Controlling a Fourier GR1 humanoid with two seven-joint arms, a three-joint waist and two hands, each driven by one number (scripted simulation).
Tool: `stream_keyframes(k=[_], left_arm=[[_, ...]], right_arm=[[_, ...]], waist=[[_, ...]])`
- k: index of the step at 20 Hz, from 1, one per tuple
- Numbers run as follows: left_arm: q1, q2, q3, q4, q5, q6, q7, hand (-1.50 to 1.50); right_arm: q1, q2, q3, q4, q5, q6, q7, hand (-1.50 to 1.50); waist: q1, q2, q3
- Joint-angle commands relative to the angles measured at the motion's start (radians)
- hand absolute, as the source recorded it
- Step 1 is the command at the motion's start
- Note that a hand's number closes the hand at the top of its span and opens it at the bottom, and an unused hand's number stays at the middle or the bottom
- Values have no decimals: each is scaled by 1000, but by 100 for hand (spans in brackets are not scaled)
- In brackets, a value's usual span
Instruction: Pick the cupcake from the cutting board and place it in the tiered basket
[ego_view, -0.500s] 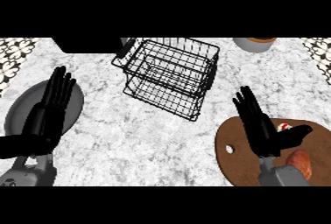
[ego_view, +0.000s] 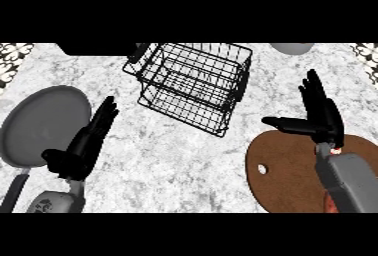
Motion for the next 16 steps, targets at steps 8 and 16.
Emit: stream_keyframes(k=[8,16], left_arm=[[28,-16,7,135,1,-71,-81,0],[7,-19,1,115,-7,-53,-32,0]], right_arm=[[-3,-212,51,-186,222,-49,111,-150],[-65,-615,239,-225,396,310,530,-150]], waist=[[-30,-14,-2],[-28,-22,-10]])
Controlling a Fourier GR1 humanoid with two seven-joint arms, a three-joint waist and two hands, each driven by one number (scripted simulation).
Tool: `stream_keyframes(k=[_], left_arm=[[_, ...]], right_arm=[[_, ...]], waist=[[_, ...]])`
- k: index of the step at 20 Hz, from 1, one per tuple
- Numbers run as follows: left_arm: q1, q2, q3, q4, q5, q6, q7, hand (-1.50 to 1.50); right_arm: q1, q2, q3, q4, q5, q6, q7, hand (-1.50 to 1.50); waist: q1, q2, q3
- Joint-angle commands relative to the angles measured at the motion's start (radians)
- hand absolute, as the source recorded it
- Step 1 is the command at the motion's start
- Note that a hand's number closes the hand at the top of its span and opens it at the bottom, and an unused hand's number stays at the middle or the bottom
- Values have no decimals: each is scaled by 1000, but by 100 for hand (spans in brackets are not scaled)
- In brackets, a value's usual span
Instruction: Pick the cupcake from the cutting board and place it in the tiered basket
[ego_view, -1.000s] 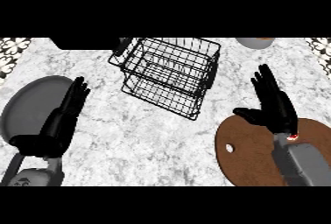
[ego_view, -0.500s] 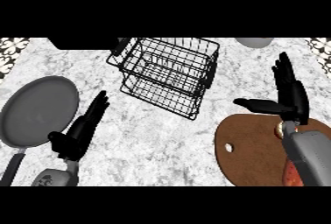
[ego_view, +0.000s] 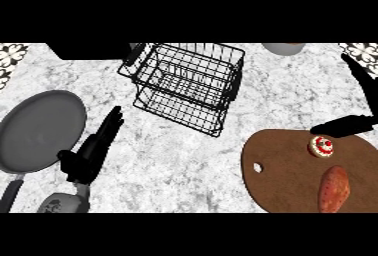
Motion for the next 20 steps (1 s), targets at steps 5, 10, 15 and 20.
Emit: stream_keyframes(k=[5,10,15,20], left_arm=[[23,0,-2,-1,5,-18,-12,0],[-46,3,21,39,5,-31,7,0],[-27,-20,0,-28,-20,-18,41,0],[-47,-36,18,50,-35,-15,-20,0]], right_arm=[[-83,-278,139,-204,3,426,397,-150],[-149,-238,108,-391,-135,535,717,-150],[-110,-114,144,-453,-39,466,854,-150],[-30,-116,180,-452,147,383,836,-150]], waist=[[11,0,2],[13,8,7],[25,10,9],[20,12,10]])
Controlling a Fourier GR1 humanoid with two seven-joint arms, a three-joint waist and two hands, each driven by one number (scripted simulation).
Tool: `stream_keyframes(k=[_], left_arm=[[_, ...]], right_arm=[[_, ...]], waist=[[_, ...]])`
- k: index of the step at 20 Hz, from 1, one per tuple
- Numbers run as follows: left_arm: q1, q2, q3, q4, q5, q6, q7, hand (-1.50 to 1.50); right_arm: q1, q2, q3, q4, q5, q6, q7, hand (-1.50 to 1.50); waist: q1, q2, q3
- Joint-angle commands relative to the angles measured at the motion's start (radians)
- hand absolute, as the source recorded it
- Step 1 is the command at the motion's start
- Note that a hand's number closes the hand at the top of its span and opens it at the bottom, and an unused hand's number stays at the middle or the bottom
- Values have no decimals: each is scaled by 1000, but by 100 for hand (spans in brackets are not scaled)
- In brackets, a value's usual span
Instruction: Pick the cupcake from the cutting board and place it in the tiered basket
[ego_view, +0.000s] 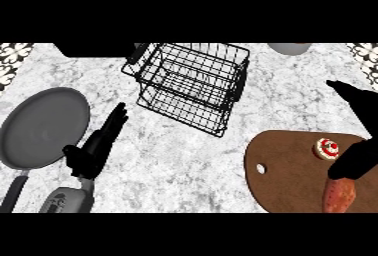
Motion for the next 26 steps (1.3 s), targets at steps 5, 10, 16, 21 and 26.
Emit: stream_keyframes(k=[5,10,16,21,26], left_arm=[[0,33,47,13,31,-52,-18,0],[46,8,23,-8,-3,-50,-32,0],[19,-23,35,21,-37,-21,-35,0],[27,-49,14,-26,-55,-19,11,0],[38,-55,25,-81,-74,-13,41,0]], right_arm=[[9,61,50,103,86,36,176,-150],[123,106,-8,133,139,5,57,-150],[226,129,-33,161,268,-9,-35,-150],[247,161,-120,242,280,35,-99,-150],[290,290,-102,245,388,12,-103,-150]], waist=[[15,5,0],[4,2,1],[-1,2,1],[3,2,2],[5,2,2]])
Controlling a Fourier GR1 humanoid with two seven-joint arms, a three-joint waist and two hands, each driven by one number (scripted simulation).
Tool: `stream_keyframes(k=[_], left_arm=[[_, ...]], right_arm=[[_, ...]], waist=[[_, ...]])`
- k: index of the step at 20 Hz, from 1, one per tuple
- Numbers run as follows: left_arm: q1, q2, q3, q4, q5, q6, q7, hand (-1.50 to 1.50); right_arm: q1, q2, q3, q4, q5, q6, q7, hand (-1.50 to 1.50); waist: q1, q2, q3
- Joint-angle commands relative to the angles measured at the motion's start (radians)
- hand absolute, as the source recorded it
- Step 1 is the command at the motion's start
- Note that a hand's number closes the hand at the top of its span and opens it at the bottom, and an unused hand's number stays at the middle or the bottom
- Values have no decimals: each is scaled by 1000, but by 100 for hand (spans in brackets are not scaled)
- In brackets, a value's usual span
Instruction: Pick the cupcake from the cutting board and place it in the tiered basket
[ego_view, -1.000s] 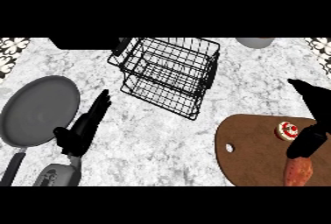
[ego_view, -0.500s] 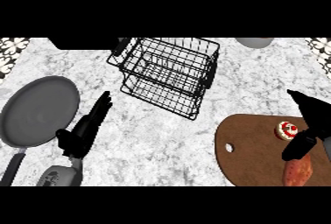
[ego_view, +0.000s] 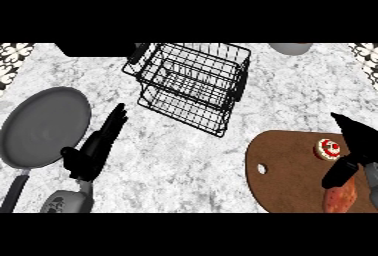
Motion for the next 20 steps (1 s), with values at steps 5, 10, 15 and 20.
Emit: stream_keyframes(k=[5,10,15,20], left_arm=[[32,-52,-17,3,-53,12,-8,0],[5,-43,25,7,-43,-16,-1,0],[56,-19,31,-26,-21,-62,-37,0],[-44,-38,70,116,-44,-51,-56,0]], right_arm=[[36,89,-92,-17,82,98,11,-150],[68,173,-110,118,192,40,-144,-150],[-6,190,-133,220,234,-67,-333,150],[5,268,-143,175,302,-86,-336,150]], waist=[[-1,0,0],[0,1,0],[9,1,1],[0,1,0]])
